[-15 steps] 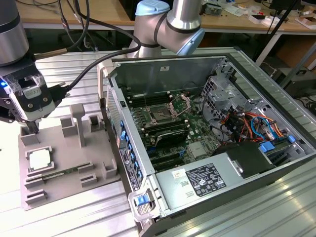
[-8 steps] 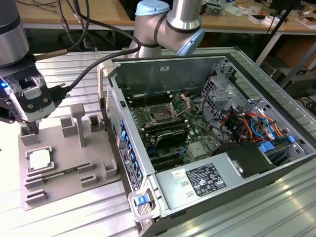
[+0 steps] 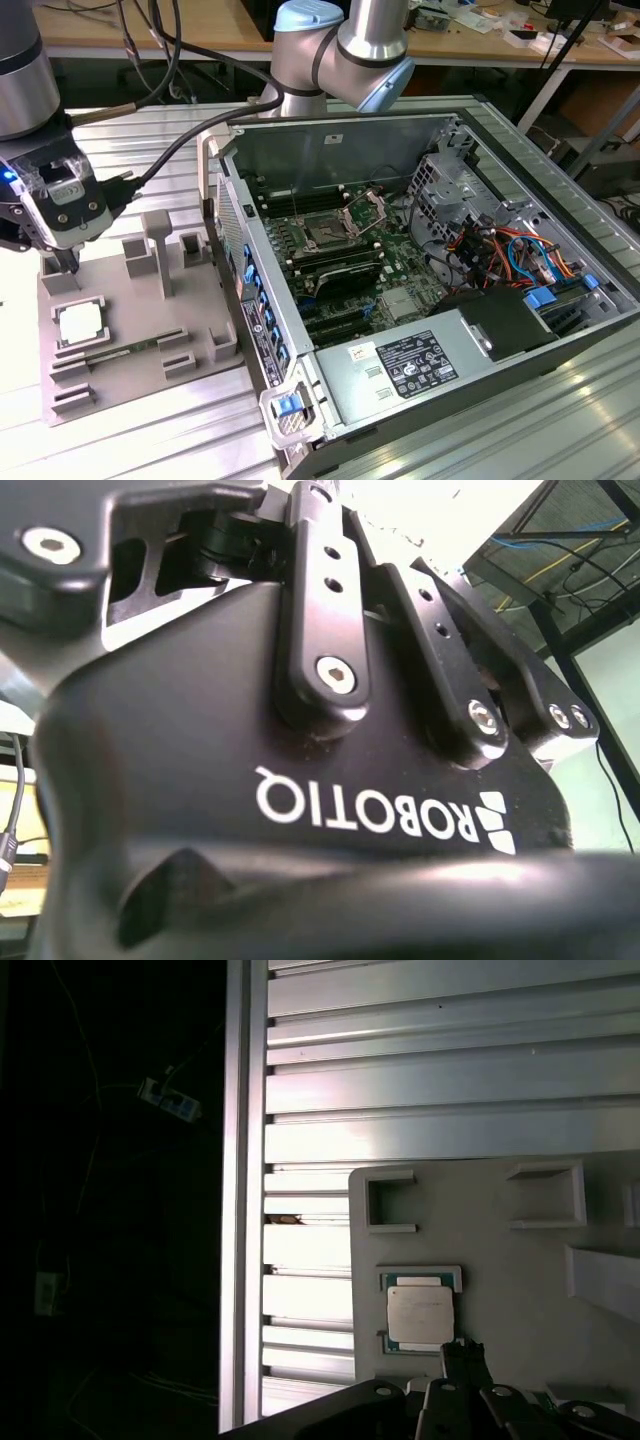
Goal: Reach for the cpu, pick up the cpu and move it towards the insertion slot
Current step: 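Reach for the cpu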
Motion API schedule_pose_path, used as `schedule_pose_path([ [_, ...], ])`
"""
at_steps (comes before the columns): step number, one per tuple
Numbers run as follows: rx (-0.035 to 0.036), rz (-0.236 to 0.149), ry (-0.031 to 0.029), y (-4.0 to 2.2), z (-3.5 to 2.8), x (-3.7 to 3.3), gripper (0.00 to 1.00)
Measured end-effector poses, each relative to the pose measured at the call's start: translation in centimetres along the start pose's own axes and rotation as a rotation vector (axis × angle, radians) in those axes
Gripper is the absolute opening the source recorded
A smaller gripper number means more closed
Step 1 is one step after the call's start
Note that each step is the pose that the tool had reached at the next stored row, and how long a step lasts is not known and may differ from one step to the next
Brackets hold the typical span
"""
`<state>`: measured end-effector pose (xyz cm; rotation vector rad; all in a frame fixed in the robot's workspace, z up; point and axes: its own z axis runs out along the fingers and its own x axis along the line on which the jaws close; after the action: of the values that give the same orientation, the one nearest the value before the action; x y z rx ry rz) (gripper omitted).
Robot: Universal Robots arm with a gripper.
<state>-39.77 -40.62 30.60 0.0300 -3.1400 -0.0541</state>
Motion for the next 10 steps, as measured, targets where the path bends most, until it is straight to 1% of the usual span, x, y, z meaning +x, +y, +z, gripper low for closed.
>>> schedule_pose_path([
  [10, -0.0001, 0.000, 0.0000, -0.01, 0.24, 0.01, 0.11],
])
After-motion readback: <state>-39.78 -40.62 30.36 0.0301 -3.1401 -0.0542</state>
